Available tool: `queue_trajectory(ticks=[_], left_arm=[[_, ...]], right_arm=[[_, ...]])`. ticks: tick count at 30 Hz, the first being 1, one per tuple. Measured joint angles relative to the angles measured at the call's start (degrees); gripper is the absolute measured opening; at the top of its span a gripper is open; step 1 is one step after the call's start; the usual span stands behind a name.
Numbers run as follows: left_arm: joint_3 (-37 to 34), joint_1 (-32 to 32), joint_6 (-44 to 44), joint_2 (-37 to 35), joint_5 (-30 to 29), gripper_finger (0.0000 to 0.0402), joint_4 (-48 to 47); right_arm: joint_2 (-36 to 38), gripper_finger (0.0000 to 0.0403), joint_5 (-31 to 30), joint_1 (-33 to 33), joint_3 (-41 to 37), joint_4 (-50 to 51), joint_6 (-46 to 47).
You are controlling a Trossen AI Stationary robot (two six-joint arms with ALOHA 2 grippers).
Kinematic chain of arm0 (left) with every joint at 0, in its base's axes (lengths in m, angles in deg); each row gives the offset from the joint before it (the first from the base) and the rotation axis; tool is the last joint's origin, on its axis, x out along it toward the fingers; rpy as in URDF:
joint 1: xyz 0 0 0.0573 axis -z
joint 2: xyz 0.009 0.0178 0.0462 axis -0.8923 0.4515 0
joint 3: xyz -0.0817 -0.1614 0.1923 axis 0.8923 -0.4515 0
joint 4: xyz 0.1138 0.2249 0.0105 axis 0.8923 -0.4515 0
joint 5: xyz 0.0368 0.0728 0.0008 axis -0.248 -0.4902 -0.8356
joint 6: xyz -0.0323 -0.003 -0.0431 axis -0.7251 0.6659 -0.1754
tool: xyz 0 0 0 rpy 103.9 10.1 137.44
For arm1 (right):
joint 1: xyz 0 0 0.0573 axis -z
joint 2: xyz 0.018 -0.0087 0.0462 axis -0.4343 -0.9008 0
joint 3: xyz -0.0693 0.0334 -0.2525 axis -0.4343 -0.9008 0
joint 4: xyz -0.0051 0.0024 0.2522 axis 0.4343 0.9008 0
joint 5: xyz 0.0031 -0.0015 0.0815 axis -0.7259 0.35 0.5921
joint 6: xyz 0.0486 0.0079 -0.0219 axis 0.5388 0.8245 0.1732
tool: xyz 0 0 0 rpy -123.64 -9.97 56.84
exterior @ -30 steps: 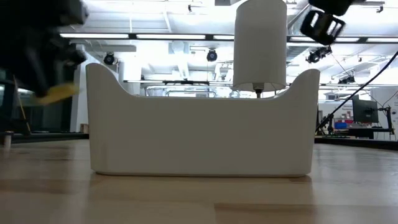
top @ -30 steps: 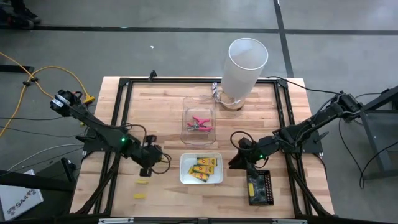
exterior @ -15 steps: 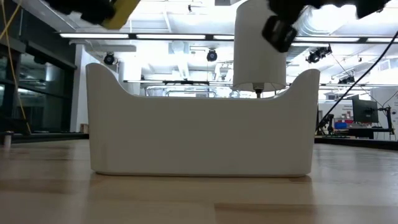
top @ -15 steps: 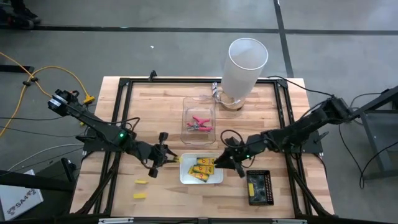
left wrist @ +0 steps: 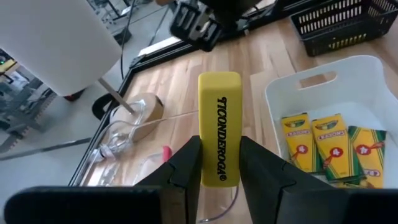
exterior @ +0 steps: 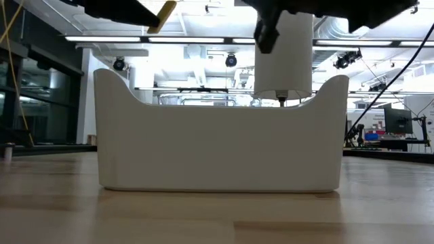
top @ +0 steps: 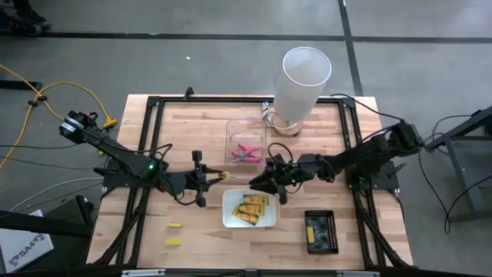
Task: Pick & Place School Supplies
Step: Put the yellow eraser into the black bin
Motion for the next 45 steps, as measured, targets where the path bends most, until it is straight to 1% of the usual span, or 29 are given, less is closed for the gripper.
queue_trajectory(ticks=[6,8,11,14,19,26,37,45], left_arm=[[0.0,-0.8,0.4,0.5,0.0,0.0090,0.2],[0.0,-1.4,0.4,1.1,-0.1,0.0090,0.6],[0.0,-2.3,0.6,2.0,-1.5,0.0090,1.1],[0.0,-3.7,2.6,2.8,-1.7,0.0090,2.9],[0.0,-5.3,4.8,3.7,-1.7,0.0090,6.8],[0.0,-7.4,4.8,3.8,-1.6,0.0090,7.2],[0.0,-13.1,4.3,7.6,-1.2,0.0090,10.1],[0.0,-14.5,3.3,7.5,0.4,0.0090,10.1]], right_arm=[[0.0,0.0087,0.4,3.2,6.1,11.2,-2.8],[0.0,0.0087,-0.7,3.8,7.8,14.8,-3.8],[0.0,0.0087,-2.6,4.4,9.7,17.4,-5.7],[0.0,0.0087,-4.3,4.9,9.9,18.4,-6.6],[0.0,0.0087,-4.9,6.5,9.9,21.2,-6.3],[0.0,0.0087,-5.4,7.9,9.9,21.7,-6.3],[0.0,0.0087,-5.2,11.7,9.9,23.1,-6.9],[0.0,0.0087,-5.3,13.4,9.9,24.3,-7.4]])
